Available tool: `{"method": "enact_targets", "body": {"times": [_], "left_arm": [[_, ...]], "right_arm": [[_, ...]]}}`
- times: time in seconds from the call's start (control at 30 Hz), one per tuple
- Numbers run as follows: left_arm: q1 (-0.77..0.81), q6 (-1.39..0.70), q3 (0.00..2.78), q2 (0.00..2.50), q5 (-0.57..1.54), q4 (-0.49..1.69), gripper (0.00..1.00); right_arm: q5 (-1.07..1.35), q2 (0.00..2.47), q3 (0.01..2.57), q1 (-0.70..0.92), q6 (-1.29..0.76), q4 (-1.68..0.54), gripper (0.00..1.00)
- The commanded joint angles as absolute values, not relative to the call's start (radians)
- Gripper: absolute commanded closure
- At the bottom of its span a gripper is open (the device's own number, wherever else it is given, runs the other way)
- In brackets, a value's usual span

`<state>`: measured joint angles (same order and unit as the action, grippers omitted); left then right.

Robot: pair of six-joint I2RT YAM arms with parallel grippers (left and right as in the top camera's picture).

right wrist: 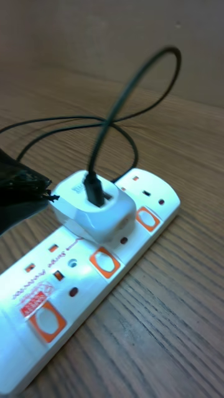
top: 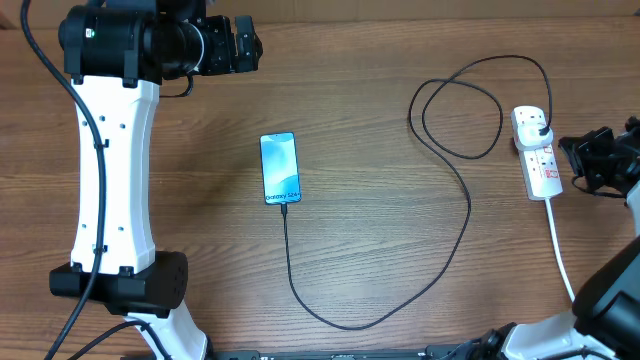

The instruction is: Plug charger to phone and switch on socket

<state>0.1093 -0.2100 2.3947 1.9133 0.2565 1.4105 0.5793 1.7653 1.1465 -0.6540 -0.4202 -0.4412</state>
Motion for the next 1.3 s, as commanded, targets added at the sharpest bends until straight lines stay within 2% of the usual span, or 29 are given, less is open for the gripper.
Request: {"method": "enact_targets", "body": {"times": [0.0, 0.5, 0.87, 1.27], "left_arm": [[0.111, -0.202, 2.405, 1.903, 0.252, 1.41, 0.0], [0.111, -0.202, 2.405, 1.903, 0.252, 1.41, 0.01], [0.111, -0.202, 2.405, 1.903, 0.252, 1.411, 0.01], [0.111, -0.202, 2.405, 1.903, 0.252, 1.41, 0.0]], "right_arm": [[0.612, 1.808, 1.173, -0.659, -0.484, -0.409, 0.96], [0.608, 1.901, 1.173, -0.717, -0.58, -0.326, 0.96], [0.676, 2.012, 1.173, -0.717, -0.629, -0.232, 0.96], [0.707, 2.024, 1.173, -0.704, -0.64, -0.188, 0.96]]}}
